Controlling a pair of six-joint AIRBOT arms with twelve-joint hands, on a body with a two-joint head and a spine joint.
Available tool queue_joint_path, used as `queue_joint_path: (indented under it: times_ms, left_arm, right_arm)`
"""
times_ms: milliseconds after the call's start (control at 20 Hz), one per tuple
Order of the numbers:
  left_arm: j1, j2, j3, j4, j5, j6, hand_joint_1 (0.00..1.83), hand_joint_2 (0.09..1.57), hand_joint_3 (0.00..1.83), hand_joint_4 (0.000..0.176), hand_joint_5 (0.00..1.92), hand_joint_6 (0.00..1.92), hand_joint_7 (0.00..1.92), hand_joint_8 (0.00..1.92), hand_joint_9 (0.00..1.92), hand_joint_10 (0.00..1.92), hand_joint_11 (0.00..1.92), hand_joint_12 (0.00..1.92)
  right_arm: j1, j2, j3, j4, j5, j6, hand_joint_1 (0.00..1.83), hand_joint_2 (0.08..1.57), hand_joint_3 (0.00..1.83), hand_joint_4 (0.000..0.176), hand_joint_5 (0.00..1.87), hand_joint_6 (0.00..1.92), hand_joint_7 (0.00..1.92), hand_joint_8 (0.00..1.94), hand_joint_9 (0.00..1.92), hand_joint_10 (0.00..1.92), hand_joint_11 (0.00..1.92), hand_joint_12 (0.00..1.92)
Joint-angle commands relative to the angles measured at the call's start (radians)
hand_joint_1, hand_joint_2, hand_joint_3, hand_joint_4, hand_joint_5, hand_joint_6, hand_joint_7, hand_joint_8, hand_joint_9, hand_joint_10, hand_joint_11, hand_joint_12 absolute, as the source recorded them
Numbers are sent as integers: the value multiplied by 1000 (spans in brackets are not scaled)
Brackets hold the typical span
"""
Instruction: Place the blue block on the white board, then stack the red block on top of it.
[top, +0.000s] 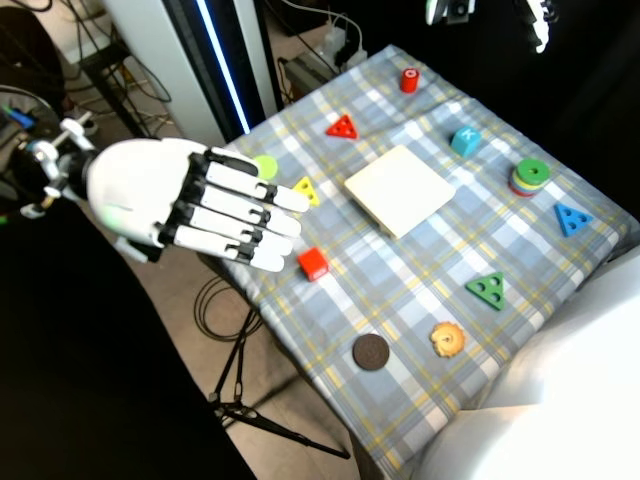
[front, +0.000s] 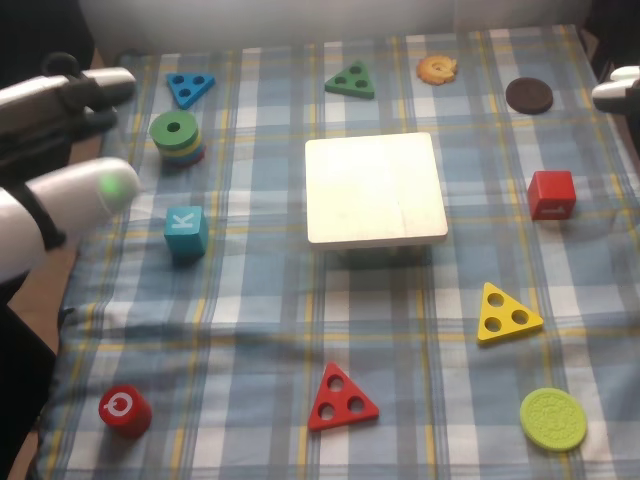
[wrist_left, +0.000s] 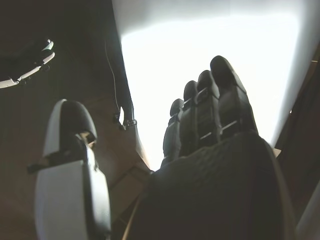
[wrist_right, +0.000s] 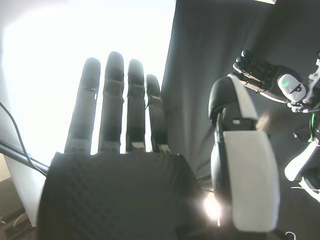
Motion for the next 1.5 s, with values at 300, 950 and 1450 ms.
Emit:
queue_joint_path:
  times_ms: [300,950,1450]
  left_arm:
    - [-68,-12,64,-62,45,47,785,940,0,165,485,0,473,0,436,0,0,669]
    - [-314,-90,104,-132,335,599,719,1000,1,176,446,3,418,0,372,0,0,471]
    - [-395,-205,188,-273,505,943,744,1018,2,176,383,2,363,1,306,2,0,563]
  right_arm:
    - [19,2,6,-9,118,17,165,1427,2,58,432,0,377,0,382,1,56,858]
    - [19,-1,15,-15,99,21,0,1340,1,95,175,0,135,0,132,1,0,558]
    - [7,-4,23,-17,99,41,25,1371,4,77,203,5,140,4,134,2,0,464]
